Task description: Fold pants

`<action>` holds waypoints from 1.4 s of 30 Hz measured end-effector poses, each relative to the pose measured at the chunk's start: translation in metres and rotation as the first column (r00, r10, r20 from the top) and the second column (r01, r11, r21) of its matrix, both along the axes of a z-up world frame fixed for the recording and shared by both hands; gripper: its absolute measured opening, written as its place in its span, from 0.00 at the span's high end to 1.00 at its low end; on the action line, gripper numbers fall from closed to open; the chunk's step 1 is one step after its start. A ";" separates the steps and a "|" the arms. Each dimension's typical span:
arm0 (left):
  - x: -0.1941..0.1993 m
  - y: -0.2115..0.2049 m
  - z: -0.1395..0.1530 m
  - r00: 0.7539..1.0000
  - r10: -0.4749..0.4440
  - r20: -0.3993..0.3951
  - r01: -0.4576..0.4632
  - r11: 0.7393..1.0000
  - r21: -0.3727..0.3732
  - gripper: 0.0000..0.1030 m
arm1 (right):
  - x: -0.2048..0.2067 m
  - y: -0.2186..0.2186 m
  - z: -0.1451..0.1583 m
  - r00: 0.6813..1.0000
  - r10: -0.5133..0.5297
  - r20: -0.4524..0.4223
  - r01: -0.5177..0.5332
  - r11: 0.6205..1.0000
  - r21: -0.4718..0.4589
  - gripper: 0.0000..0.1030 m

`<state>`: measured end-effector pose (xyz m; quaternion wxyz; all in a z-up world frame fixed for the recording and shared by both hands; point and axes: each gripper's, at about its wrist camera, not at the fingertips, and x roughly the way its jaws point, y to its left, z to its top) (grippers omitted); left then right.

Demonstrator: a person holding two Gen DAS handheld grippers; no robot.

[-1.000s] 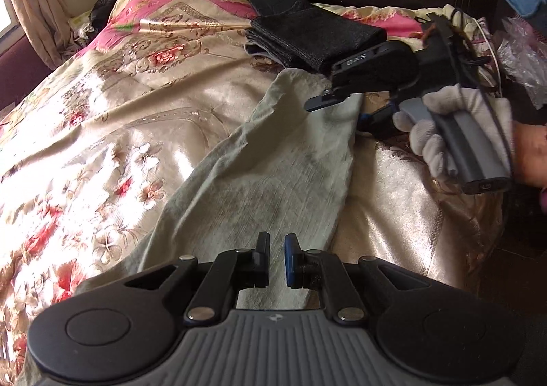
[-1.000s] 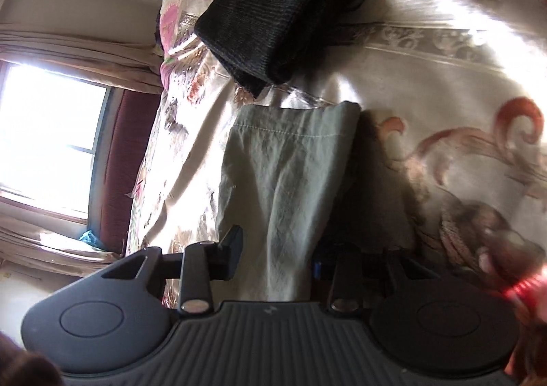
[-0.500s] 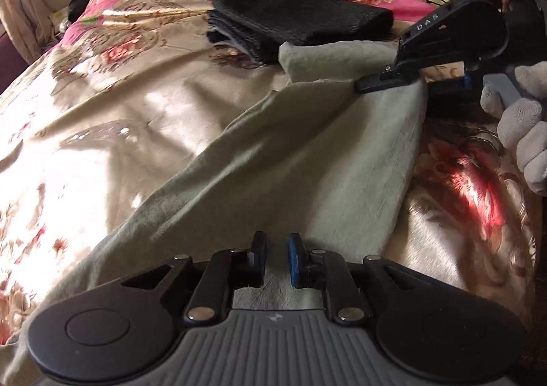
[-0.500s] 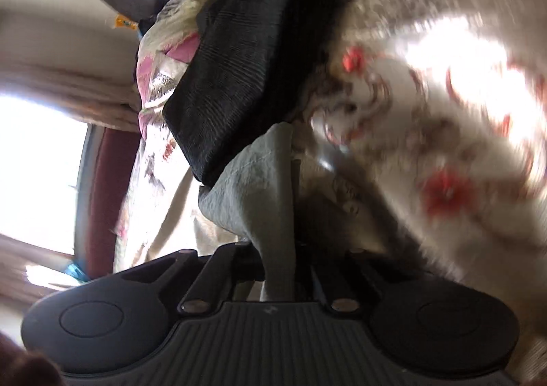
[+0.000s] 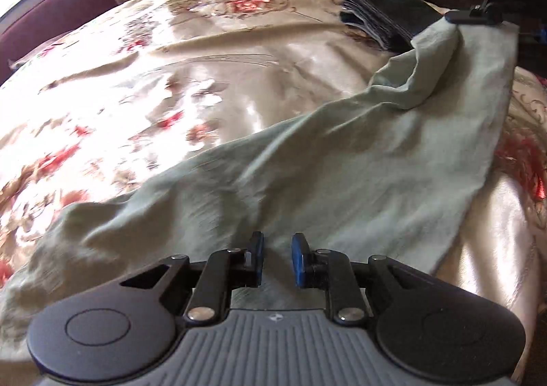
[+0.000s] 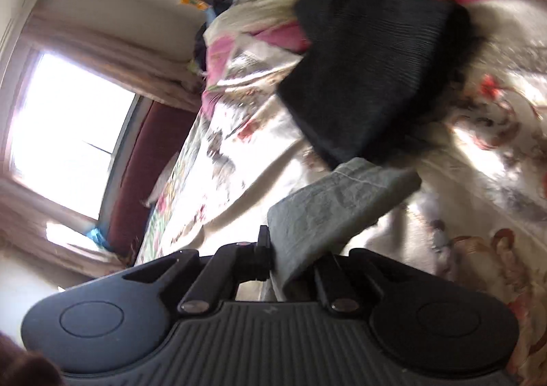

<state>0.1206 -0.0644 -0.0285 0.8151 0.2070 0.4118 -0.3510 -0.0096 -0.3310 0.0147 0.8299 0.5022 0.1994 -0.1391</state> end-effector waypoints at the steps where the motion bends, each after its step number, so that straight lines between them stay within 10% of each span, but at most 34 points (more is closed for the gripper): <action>1: 0.003 0.012 0.001 1.000 0.025 0.001 -0.025 1.000 -0.007 0.66 | 0.015 0.020 0.017 0.998 0.067 -0.009 -0.068 0.996 -0.052 0.95; 5: 0.014 0.056 -0.001 0.989 0.145 -0.010 -0.145 0.989 -0.007 0.66 | 0.075 0.113 0.043 0.944 0.322 -0.069 -0.329 0.924 -0.195 0.95; 10: 0.013 0.125 0.005 0.958 0.285 0.006 -0.285 0.958 -0.027 0.66 | 0.128 0.250 0.033 0.755 0.632 -0.176 -0.649 0.679 -0.344 0.95; 15: 0.002 0.204 0.007 0.912 0.410 -0.011 -0.410 0.911 -0.045 0.66 | 0.135 0.380 0.007 0.501 0.811 -0.303 -0.824 0.339 -0.454 0.95; 18: -0.008 0.234 0.010 0.892 0.452 -0.031 -0.453 0.889 -0.068 0.66 | 0.134 0.419 -0.011 0.427 0.822 -0.376 -0.857 0.236 -0.457 0.95; 20: -0.016 0.249 0.013 0.892 0.452 -0.017 -0.452 0.889 -0.074 0.65 | 0.126 0.443 -0.013 0.411 0.797 -0.443 -0.837 0.136 -0.531 0.94; 25: -0.016 0.281 0.019 0.875 0.481 -0.052 -0.483 0.866 -0.132 0.65 | 0.126 0.465 -0.006 0.427 0.780 -0.458 -0.824 0.127 -0.552 0.90; 27: -0.016 0.293 0.021 0.867 0.497 -0.041 -0.497 0.856 -0.143 0.65 | 0.124 0.478 -0.005 0.438 0.760 -0.480 -0.786 0.066 -0.614 0.87; 35: -0.022 0.343 0.017 0.824 0.565 -0.044 -0.566 0.818 -0.099 0.65 | 0.103 0.519 -0.022 0.321 0.780 -0.537 -0.733 -0.154 -0.662 0.81; 42: -0.032 0.345 0.019 0.830 0.557 -0.039 -0.558 0.827 -0.076 0.66 | 0.113 0.525 -0.034 0.280 0.757 -0.590 -0.785 -0.174 -0.595 0.76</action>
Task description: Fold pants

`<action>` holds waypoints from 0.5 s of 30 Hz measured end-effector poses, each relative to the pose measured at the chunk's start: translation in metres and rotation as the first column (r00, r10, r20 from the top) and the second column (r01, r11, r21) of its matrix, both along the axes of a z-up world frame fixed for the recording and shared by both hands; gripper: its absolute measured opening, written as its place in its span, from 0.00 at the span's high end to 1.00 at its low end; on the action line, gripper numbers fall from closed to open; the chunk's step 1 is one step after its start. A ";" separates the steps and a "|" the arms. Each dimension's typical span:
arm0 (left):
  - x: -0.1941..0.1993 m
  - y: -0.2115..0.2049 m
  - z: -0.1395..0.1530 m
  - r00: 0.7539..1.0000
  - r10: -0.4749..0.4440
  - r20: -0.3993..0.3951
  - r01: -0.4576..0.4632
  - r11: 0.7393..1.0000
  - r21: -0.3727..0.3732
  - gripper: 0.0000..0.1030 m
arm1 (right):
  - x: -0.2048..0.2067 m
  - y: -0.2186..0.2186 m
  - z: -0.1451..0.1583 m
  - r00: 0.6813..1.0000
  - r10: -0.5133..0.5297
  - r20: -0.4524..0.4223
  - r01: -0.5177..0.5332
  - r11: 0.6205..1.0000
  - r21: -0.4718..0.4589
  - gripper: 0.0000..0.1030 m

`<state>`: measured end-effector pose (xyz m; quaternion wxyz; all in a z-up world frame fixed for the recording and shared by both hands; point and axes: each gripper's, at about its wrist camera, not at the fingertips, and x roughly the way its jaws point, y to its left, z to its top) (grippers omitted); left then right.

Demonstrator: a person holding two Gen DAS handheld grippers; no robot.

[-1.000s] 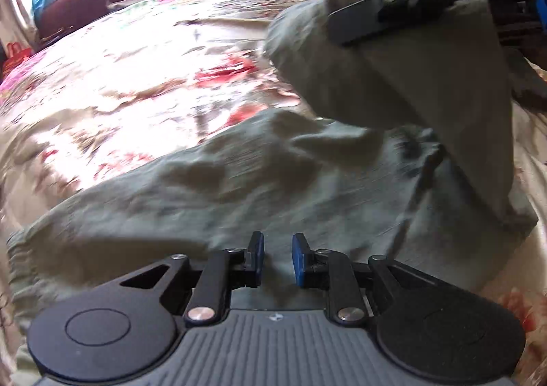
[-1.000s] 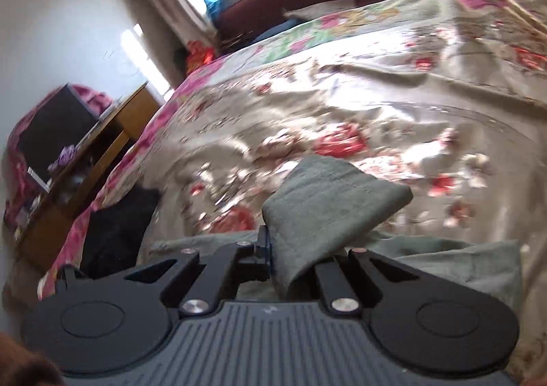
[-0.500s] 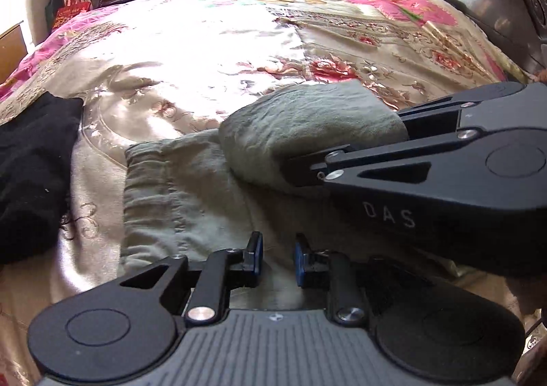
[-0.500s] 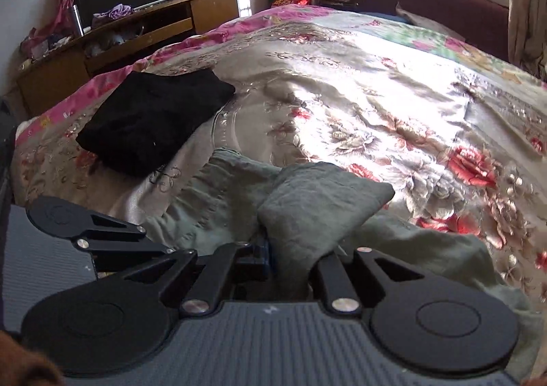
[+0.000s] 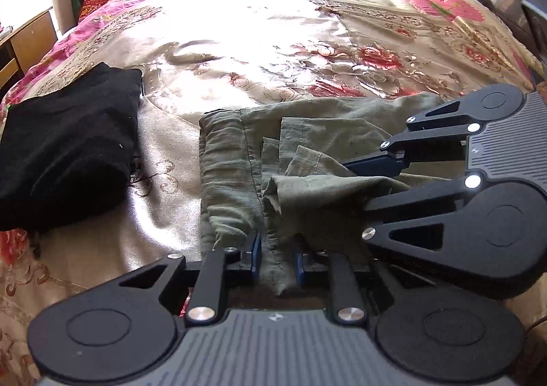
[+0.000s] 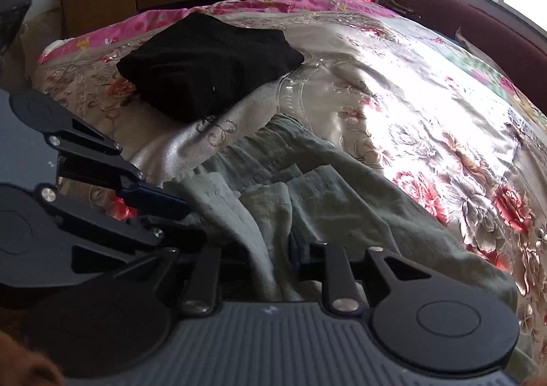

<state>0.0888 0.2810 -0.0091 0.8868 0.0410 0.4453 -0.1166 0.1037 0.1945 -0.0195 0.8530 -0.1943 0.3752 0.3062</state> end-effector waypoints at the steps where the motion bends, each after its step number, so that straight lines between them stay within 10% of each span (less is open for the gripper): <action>1: -0.001 0.001 0.002 1.000 0.001 -0.002 -0.001 1.000 -0.008 0.66 | 0.000 0.000 0.001 1.000 -0.001 0.006 0.001 1.000 0.007 0.74; 15: -0.027 0.020 0.010 0.998 0.015 -0.057 -0.015 1.000 0.017 0.63 | -0.020 -0.022 0.042 0.975 0.201 -0.095 -0.191 0.976 0.103 0.55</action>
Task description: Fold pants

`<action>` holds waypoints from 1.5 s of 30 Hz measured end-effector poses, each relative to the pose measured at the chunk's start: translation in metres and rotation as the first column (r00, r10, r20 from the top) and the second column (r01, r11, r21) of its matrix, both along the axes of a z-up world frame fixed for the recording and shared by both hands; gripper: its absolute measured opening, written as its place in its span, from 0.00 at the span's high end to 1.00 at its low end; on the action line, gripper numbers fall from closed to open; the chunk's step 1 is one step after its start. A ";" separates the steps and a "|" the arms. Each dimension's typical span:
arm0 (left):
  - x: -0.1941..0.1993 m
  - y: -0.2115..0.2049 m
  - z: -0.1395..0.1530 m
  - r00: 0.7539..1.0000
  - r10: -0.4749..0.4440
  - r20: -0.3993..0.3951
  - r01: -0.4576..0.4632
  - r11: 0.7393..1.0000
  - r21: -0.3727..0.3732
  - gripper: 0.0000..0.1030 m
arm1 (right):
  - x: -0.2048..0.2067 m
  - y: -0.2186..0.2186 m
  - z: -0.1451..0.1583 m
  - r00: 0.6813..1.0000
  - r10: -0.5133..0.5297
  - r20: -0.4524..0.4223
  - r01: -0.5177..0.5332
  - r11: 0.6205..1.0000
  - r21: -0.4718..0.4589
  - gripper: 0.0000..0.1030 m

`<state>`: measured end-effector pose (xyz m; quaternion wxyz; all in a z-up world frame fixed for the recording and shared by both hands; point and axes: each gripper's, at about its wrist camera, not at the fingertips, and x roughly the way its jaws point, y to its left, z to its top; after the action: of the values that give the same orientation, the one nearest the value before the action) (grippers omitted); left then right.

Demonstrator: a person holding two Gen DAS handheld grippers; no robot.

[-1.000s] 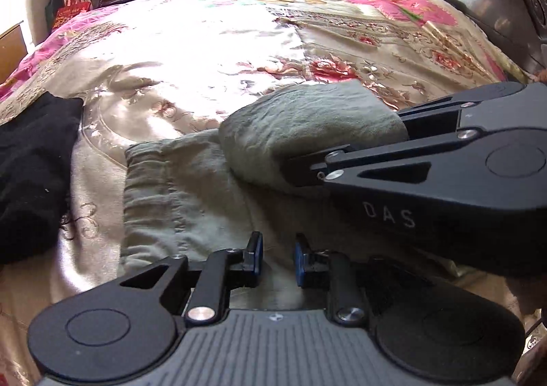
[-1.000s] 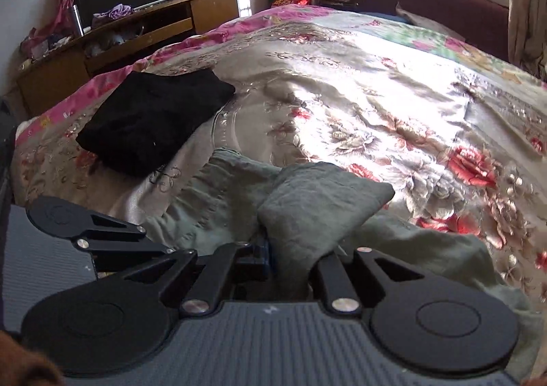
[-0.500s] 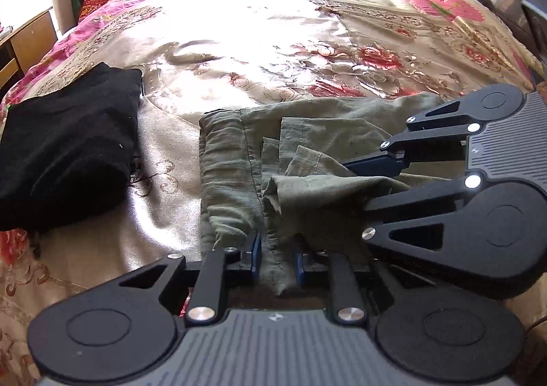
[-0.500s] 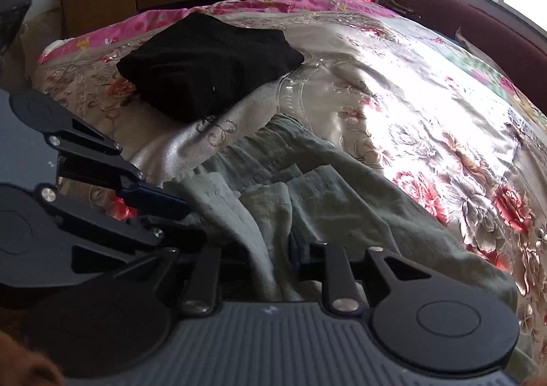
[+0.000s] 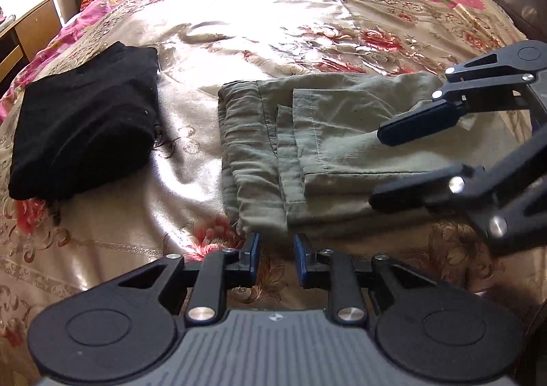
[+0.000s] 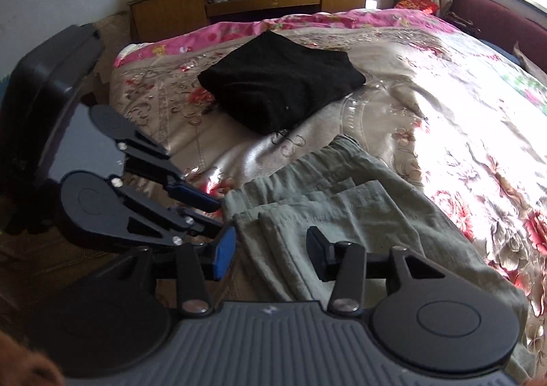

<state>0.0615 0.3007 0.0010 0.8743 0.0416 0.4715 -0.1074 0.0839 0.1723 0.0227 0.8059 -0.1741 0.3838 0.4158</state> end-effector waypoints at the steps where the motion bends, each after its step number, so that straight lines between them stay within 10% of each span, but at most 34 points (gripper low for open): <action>1: -0.002 0.002 0.002 1.000 0.013 0.004 -0.013 1.000 -0.007 0.63 | 0.007 0.001 -0.002 1.000 -0.023 0.010 0.023 1.000 -0.015 0.55; 9: -0.005 0.004 0.007 0.997 0.069 0.024 -0.069 0.997 -0.031 0.61 | 0.010 0.028 -0.029 0.997 0.075 0.036 -0.071 0.992 -0.107 0.58; 15: -0.003 0.006 0.010 0.996 0.079 0.039 -0.078 0.997 -0.020 0.61 | 0.017 0.032 -0.042 1.000 0.028 0.011 -0.026 0.990 -0.141 0.95; 25: 0.014 0.025 0.019 0.989 0.132 0.058 -0.131 0.991 -0.031 0.60 | -0.005 0.044 -0.042 0.993 0.109 0.046 -0.104 0.989 -0.109 0.90; 33: 0.057 -0.002 0.029 0.999 -0.035 0.032 0.041 0.975 -0.219 0.54 | -0.017 -0.003 -0.022 0.999 0.024 0.036 -0.021 0.995 -0.093 0.82; 39: 0.087 -0.028 -0.002 0.992 -0.122 -0.014 0.121 0.990 -0.068 0.52 | -0.022 -0.044 -0.022 0.989 -0.141 -0.048 0.137 0.986 -0.090 0.82; 45: 0.093 -0.022 -0.017 0.990 -0.104 -0.092 0.096 0.992 -0.084 0.49 | -0.018 -0.057 -0.026 0.972 -0.226 -0.059 0.222 0.973 -0.065 0.82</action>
<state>0.1547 0.2782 -0.0158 0.8450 0.0252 0.5059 -0.1715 0.0655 0.1149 -0.0031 0.8292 -0.1391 0.4393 0.3165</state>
